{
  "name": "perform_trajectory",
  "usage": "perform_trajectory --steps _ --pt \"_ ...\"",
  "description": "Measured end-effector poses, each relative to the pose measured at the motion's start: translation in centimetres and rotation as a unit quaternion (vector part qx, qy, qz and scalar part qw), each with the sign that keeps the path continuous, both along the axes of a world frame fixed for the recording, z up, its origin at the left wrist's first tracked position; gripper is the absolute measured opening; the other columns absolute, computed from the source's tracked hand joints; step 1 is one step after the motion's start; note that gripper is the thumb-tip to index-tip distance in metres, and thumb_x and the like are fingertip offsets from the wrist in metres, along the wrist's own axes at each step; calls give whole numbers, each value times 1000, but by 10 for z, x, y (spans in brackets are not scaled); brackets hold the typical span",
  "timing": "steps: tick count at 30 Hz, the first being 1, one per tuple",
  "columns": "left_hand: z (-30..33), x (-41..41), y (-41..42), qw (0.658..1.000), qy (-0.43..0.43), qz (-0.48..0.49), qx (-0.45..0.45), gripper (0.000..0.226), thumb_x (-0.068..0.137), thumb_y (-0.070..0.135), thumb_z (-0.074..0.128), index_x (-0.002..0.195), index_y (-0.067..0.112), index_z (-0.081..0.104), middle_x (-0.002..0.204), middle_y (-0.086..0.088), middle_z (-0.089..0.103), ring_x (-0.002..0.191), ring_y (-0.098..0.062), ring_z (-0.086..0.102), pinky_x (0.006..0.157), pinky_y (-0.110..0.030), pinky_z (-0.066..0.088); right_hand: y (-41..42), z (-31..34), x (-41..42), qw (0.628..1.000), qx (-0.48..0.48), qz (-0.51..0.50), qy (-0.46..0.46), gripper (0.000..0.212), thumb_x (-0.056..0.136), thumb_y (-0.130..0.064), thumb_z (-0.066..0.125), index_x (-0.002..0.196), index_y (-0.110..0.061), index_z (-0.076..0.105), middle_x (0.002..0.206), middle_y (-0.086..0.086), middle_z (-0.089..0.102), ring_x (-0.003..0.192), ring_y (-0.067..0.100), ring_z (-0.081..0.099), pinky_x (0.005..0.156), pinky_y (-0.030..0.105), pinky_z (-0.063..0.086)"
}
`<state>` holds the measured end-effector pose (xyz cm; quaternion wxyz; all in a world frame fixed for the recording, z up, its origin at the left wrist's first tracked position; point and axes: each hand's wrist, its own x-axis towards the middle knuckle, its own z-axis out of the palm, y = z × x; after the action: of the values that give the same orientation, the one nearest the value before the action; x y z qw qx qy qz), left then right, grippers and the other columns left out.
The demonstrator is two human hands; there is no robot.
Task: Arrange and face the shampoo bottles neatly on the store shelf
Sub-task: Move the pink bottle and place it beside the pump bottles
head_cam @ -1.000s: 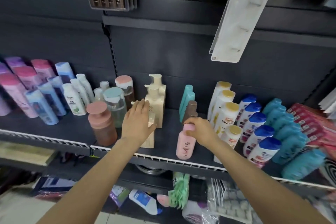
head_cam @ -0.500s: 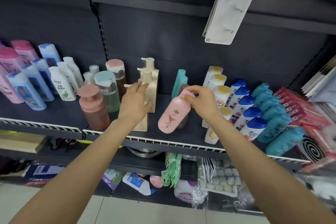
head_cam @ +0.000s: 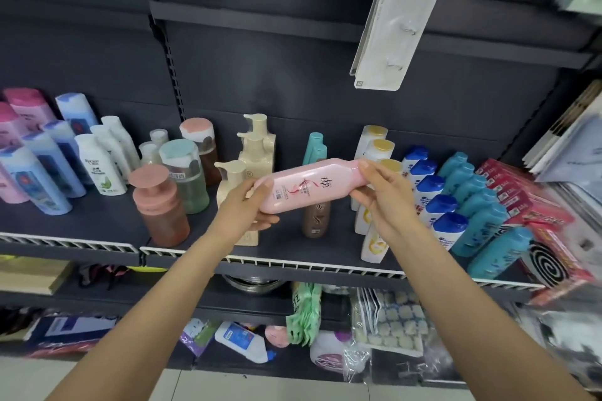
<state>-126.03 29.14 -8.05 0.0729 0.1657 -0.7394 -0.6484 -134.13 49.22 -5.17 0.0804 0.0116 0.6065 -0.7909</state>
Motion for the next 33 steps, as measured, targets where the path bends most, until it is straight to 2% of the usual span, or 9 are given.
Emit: perform_trajectory --steps 2,4,10,17,21,24,27,29,33 --pt "4 2 -1 996 0 8 94 28 95 32 50 119 18 54 108 -9 64 82 -24 69 67 -23 58 -1 -3 3 1000 -22 12 -6 18 93 -15 56 109 -11 64 111 6 65 105 16 63 82 29 57" --pt "7 6 -1 991 34 13 129 23 94 25 54 114 15 56 112 -12 64 96 -28 67 70 -23 58 -1 -3 6 998 -45 31 -7 23 95 -13 53 116 -12 61 114 4 63 107 14 61 87 27 54" --pt "7 19 2 982 127 18 137 24 87 10 62 111 12 59 117 -18 61 103 -30 65 76 -25 57 1 -1 12 997 -29 55 -33 24 96 -18 52 118 -17 61 116 5 61 107 17 60 95 35 51" --pt "12 31 14 964 171 23 203 20 82 13 64 102 12 62 121 -14 58 110 -28 61 81 -24 55 -4 5 17 988 -144 4 -52 15 94 -6 53 107 -8 59 114 10 61 104 19 61 93 33 52" --pt "10 33 11 977 151 9 148 37 81 -1 65 112 19 60 124 -4 56 115 -22 58 79 -21 55 -5 4 20 986 -161 18 -31 29 96 -4 47 124 -4 53 125 12 58 109 18 60 89 27 53" --pt "9 36 7 989 126 -6 72 61 78 4 71 132 23 49 132 5 54 111 -12 60 92 -26 51 -6 8 22 986 -161 44 -2 34 97 -4 45 130 -10 52 124 7 59 110 16 60 89 27 53" --pt "11 36 9 991 123 -16 -54 70 76 4 74 136 26 45 129 9 47 107 3 53 86 -5 43 -7 9 23 985 -153 81 -9 29 98 -7 42 122 -20 53 117 6 62 105 20 63 86 37 56" --pt "12 36 10 982 139 -26 -122 72 73 4 76 135 26 47 127 8 42 109 8 46 82 3 36 -8 6 25 985 -144 93 -20 21 99 -9 42 115 -16 53 116 10 63 106 25 64 86 43 56" --pt "13 33 7 964 166 -27 -207 71 70 7 79 131 28 49 125 12 42 112 -1 47 85 -7 44 -7 5 27 978 -176 110 -8 26 97 -12 47 123 -8 50 123 14 61 111 24 62 88 40 55"
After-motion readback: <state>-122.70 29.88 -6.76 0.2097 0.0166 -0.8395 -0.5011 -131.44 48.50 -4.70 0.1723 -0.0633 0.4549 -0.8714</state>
